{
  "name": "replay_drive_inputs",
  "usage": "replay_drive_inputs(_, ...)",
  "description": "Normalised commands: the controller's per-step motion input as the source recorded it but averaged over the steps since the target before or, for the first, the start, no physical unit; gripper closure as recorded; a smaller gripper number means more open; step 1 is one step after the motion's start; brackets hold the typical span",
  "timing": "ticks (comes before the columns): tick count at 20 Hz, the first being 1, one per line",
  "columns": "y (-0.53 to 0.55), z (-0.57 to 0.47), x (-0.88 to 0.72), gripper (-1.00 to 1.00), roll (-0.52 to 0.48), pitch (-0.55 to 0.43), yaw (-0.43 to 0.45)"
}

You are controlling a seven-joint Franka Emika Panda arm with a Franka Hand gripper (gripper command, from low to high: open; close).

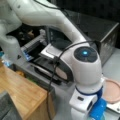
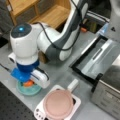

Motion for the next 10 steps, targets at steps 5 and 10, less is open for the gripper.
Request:
replay_drive_inputs(5,0.22,0.09,-0.06,1.0,0.027,0.049,-0.032)
replay_drive_inputs(10,0.31,0.03,-0.08,1.0,-0.001,0.027,-0.068)
